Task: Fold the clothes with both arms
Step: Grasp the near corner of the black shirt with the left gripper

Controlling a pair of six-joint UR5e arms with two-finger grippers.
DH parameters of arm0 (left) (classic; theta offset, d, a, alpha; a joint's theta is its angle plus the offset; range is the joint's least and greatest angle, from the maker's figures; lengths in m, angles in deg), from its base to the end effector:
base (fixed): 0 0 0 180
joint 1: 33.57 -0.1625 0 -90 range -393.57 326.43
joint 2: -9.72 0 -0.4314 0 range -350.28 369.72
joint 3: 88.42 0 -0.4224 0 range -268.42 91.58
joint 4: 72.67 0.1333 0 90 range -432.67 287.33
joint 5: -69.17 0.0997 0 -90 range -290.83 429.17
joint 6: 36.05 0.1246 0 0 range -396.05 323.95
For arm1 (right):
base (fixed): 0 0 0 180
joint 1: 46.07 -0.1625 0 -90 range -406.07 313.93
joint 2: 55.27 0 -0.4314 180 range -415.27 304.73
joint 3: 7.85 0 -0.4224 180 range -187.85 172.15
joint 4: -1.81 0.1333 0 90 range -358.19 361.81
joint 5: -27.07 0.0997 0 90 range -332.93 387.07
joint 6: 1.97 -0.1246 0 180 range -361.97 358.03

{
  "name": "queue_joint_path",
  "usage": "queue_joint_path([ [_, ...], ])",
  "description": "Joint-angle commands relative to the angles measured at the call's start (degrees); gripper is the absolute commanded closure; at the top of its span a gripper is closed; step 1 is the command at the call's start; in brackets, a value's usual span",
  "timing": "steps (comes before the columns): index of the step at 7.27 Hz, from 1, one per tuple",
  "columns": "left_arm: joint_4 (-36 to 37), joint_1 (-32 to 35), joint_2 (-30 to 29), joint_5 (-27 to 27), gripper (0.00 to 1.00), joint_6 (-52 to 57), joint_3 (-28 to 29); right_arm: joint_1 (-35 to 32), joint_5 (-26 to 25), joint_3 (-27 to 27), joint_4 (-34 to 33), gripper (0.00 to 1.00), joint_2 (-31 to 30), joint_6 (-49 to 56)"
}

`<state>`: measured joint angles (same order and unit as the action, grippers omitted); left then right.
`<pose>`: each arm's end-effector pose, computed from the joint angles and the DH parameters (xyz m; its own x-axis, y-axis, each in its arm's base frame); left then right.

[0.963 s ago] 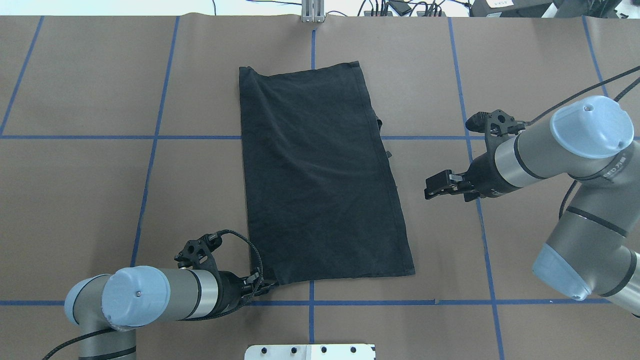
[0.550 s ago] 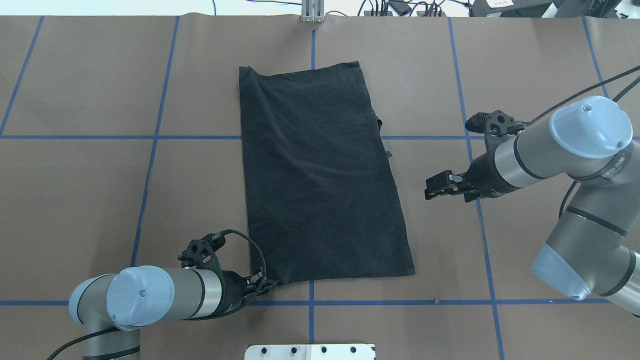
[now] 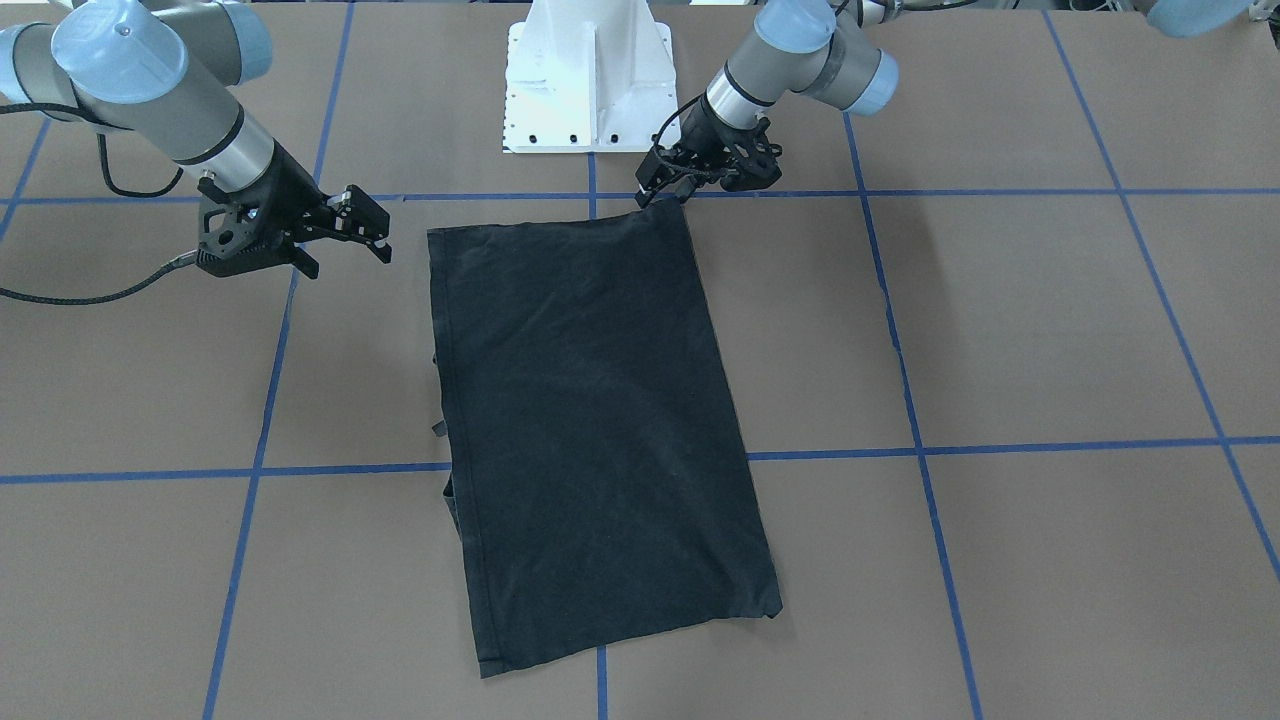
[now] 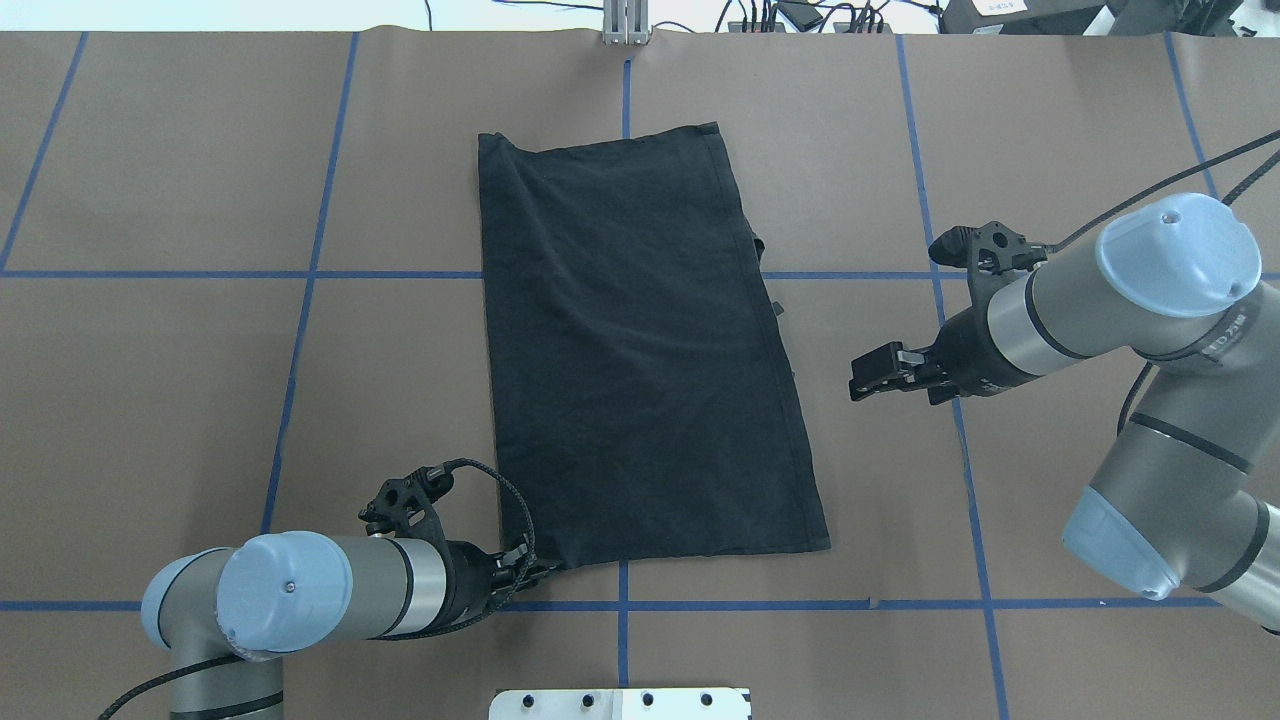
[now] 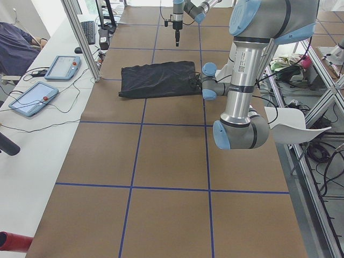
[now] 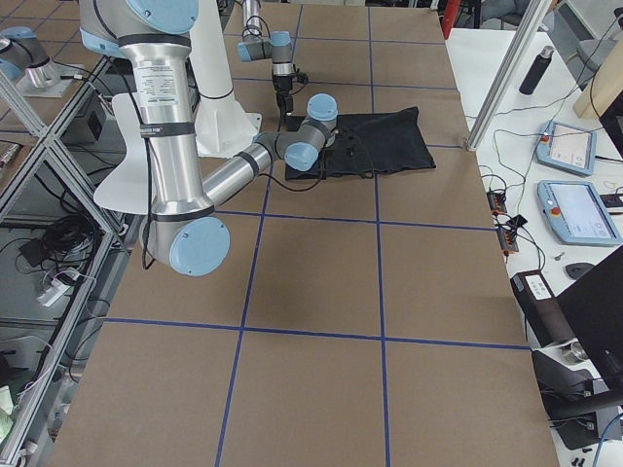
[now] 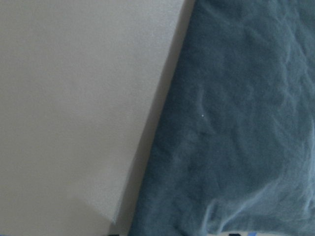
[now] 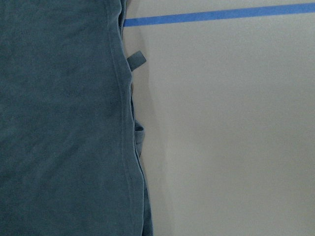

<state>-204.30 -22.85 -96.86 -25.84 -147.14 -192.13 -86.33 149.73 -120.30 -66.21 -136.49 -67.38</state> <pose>0.6029 -0.2387 0.3067 0.2472 -0.4116 -0.8772 0.2065 0.9069 -0.3674 -0.3929 -0.4193 0.3528 0.5047 -0.0316 0.8627 -0.0047 0.9992 0.0394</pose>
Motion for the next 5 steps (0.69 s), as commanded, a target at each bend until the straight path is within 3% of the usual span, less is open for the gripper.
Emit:
queue_joint_path([
  [1,0.07,0.00,-0.04,0.00,0.21,0.00,0.08,0.01,0.03,0.03,0.00,0.00,0.09,0.02],
  [4,0.07,0.00,-0.04,0.00,0.21,-0.09,0.61,0.01,0.12,-0.06,0.00,0.00,0.10,-0.06],
  [5,0.15,0.00,-0.21,-0.09,0.32,-0.44,0.61,0.01,0.12,-0.06,0.00,0.00,0.10,-0.06],
])
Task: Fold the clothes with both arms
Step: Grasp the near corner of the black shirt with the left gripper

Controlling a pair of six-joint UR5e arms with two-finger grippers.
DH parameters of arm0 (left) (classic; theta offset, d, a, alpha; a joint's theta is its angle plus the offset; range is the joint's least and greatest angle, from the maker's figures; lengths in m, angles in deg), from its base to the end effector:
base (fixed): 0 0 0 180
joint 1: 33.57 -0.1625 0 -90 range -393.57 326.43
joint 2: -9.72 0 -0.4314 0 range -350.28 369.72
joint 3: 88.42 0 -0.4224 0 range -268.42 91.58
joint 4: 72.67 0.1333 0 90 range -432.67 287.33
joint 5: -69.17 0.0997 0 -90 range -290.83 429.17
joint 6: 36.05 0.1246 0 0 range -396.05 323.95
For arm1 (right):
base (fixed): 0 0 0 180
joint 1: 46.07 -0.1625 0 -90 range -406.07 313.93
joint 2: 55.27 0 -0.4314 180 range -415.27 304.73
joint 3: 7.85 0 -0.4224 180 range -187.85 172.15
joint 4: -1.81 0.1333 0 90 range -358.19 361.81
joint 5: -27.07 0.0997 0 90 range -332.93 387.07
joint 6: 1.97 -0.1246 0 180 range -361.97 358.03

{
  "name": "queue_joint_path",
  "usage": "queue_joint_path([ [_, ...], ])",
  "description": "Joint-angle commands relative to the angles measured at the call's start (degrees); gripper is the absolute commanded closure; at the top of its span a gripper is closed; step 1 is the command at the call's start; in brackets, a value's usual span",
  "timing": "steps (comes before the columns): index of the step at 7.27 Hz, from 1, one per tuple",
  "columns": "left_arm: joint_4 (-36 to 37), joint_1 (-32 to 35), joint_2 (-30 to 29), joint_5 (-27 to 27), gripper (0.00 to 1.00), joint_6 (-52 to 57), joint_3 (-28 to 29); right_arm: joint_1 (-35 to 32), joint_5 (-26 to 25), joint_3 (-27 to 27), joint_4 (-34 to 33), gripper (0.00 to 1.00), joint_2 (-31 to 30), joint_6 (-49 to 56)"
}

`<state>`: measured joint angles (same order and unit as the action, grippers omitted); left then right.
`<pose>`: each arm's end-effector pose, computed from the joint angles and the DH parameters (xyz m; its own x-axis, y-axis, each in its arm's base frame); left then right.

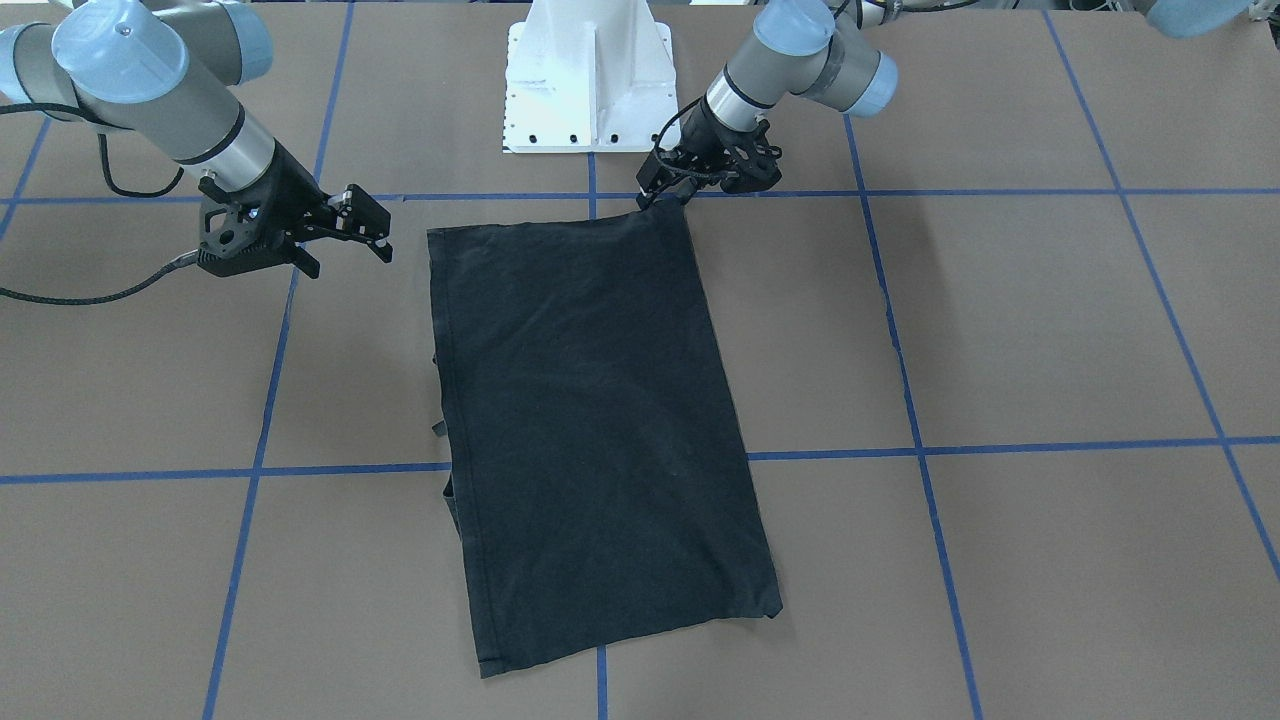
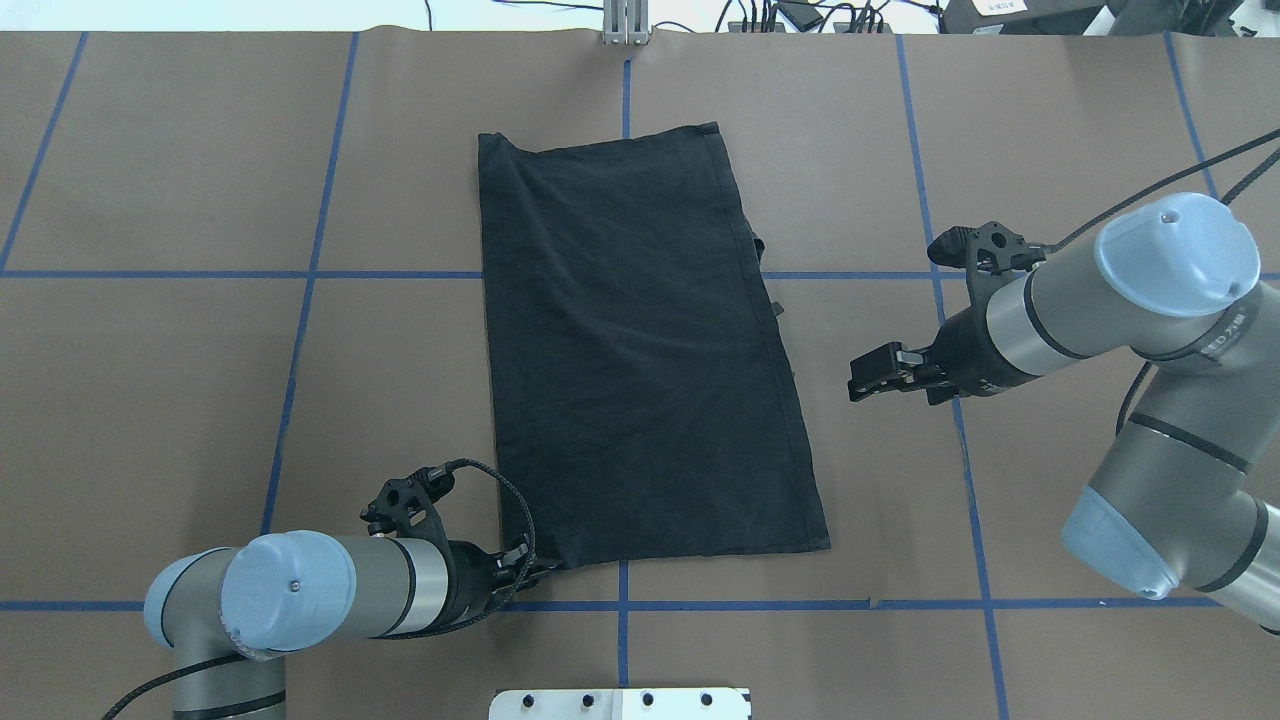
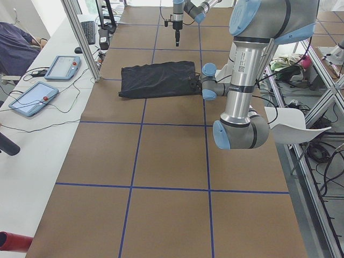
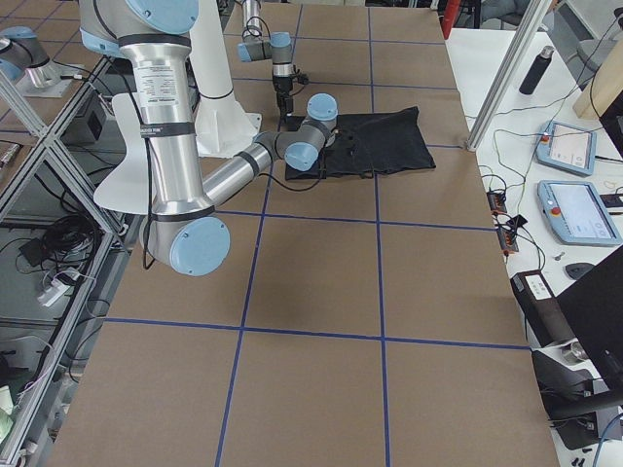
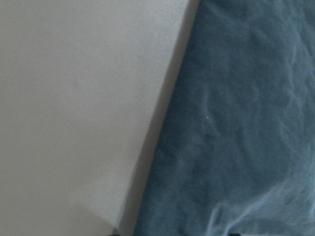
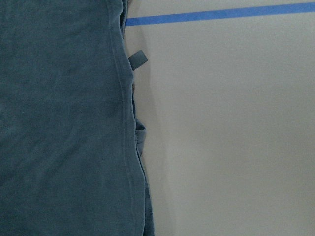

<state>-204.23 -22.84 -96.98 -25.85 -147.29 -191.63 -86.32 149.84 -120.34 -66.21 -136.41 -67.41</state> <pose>0.6055 -0.2393 0.3100 0.2534 -0.4153 -0.8737 0.2100 0.9052 -0.3694 -0.3931 -0.4190 0.3516 0.5027 -0.0324 0.8639 -0.0033 0.9992 0.0394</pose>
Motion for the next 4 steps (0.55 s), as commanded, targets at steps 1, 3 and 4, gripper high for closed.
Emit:
queue_joint_path([
  [1,0.08,0.00,-0.35,-0.07,0.55,-0.30,0.12,0.00,0.01,0.08,0.00,0.00,0.01,-0.04],
  [3,0.08,0.00,-0.35,-0.16,1.00,0.32,0.03,-0.09,0.10,0.08,0.00,0.00,-0.08,0.14],
  [4,0.17,0.00,-0.35,-0.16,1.00,0.32,0.03,-0.09,0.10,0.16,0.00,0.00,-0.16,0.14],
])
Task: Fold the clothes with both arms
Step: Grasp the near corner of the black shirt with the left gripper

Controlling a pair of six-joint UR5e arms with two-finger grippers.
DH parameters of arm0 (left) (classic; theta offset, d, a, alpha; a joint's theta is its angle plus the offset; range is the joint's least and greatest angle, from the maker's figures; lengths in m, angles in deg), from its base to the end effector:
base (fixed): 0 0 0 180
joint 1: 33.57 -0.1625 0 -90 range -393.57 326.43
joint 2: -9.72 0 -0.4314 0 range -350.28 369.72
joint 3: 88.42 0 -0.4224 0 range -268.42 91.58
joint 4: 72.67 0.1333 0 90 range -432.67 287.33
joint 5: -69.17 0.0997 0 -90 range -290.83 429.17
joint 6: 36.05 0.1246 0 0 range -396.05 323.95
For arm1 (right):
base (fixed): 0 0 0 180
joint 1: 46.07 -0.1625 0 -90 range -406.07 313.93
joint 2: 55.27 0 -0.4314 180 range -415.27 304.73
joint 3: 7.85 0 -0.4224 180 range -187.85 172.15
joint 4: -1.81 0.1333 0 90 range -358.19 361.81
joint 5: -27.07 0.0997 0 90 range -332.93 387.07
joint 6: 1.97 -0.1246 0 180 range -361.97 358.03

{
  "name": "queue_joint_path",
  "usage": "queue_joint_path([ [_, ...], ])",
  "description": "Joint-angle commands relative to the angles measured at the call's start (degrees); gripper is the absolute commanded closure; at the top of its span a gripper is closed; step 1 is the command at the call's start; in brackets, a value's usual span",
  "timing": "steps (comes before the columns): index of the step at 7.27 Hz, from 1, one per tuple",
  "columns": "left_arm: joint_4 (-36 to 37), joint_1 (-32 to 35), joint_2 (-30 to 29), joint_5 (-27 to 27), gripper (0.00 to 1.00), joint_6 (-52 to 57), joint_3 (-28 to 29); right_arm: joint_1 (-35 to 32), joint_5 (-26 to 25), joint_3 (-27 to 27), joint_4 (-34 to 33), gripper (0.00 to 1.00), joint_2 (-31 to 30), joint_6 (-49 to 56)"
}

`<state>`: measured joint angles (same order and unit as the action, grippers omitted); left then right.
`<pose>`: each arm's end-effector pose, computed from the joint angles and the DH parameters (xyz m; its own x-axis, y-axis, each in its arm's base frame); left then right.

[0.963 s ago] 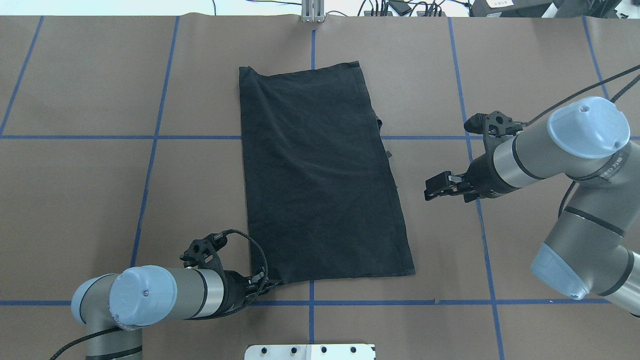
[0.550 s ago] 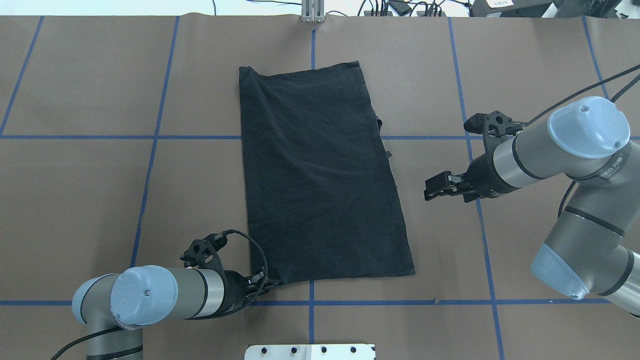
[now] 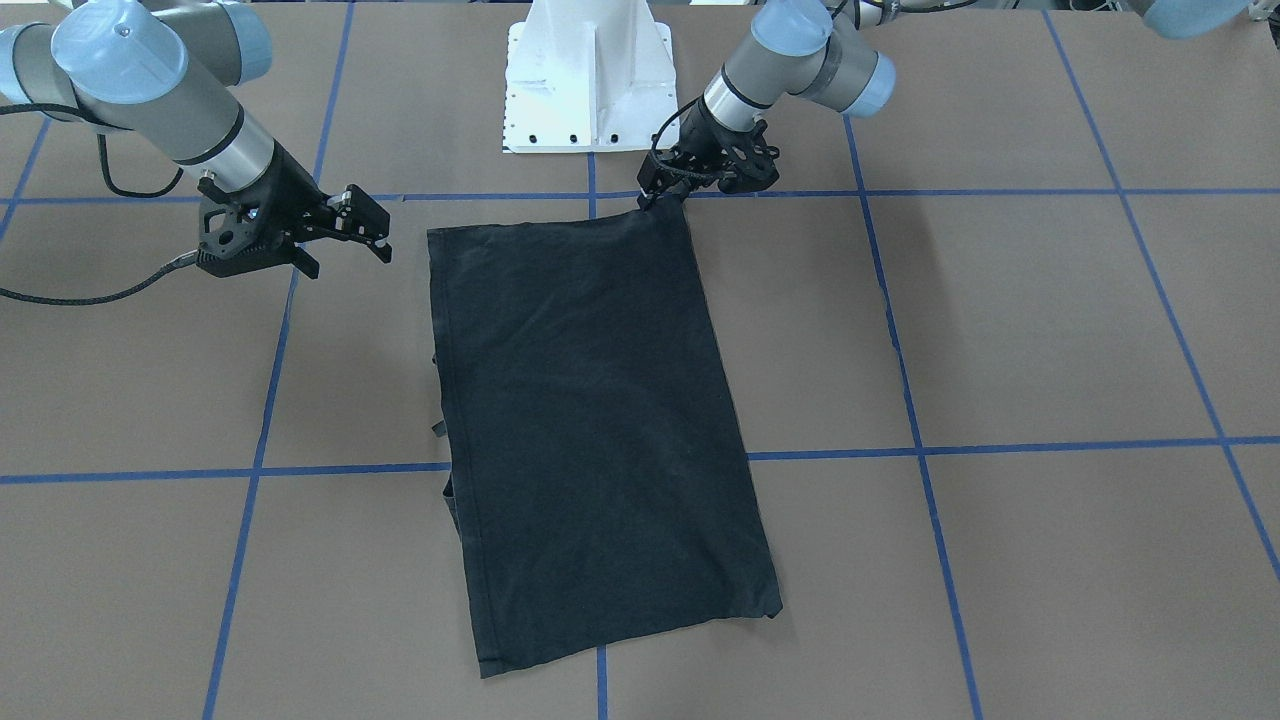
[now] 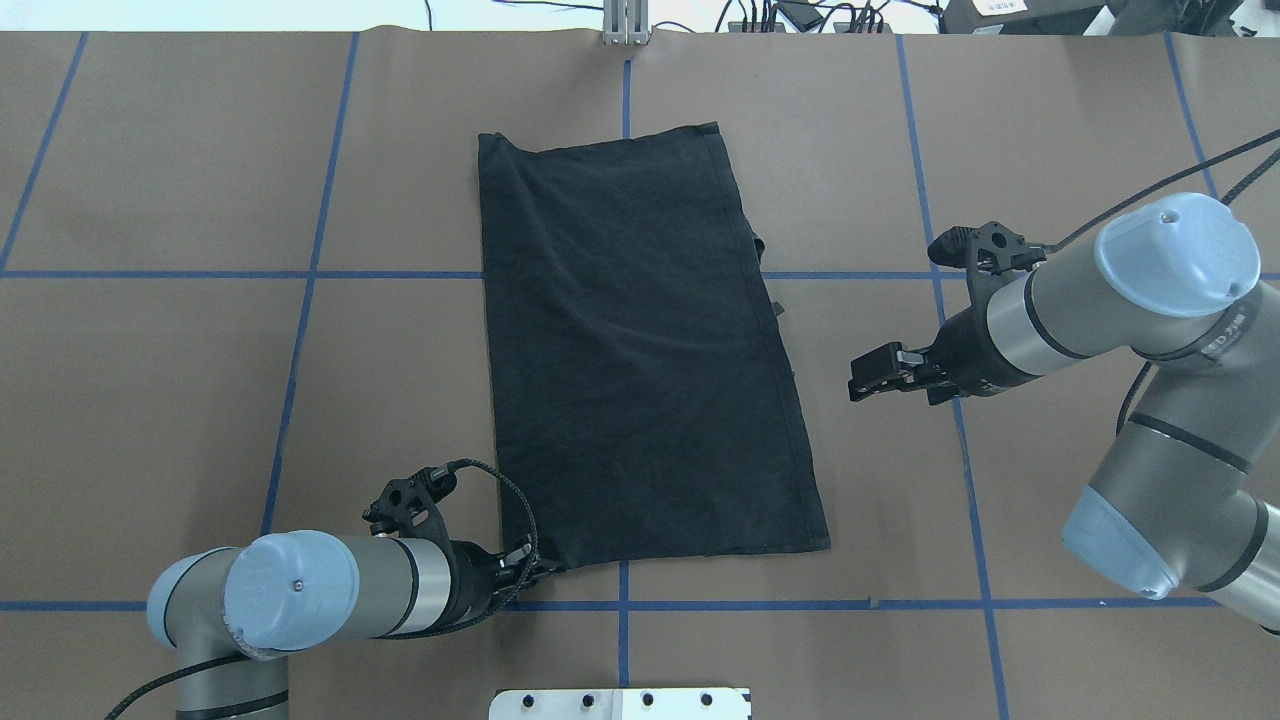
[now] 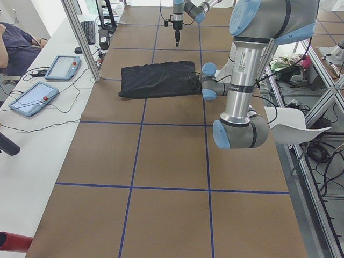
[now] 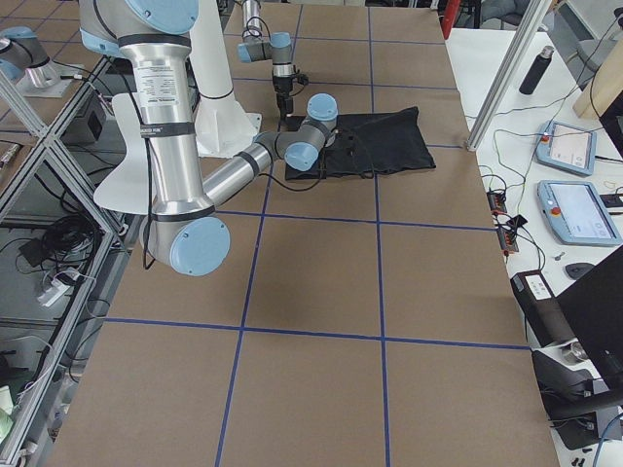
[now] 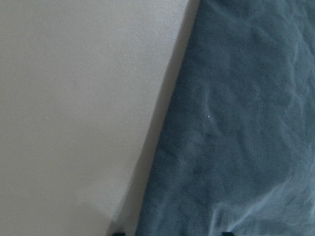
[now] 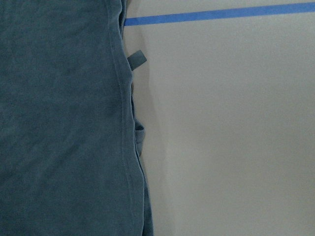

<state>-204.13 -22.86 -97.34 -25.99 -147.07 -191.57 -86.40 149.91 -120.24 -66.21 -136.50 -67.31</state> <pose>0.6069 -0.2390 0.3068 0.2521 -0.4113 -0.8759 0.2053 0.9073 -0.3669 -0.3926 -0.4195 0.3533 0.5045 -0.0316 0.8629 -0.0028 0.9993 0.0382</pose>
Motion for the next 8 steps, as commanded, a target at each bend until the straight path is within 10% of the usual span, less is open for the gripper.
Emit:
queue_joint_path([
  [1,0.16,0.10,-0.08,-0.11,1.00,0.10,-0.21,-0.01,-0.06,0.24,0.00,0.00,-0.08,0.12],
  [8,0.25,3.52,0.00,-0.55,1.00,-0.16,-3.64,5.16,-2.77,1.21,0.00,0.00,0.45,-6.53],
])
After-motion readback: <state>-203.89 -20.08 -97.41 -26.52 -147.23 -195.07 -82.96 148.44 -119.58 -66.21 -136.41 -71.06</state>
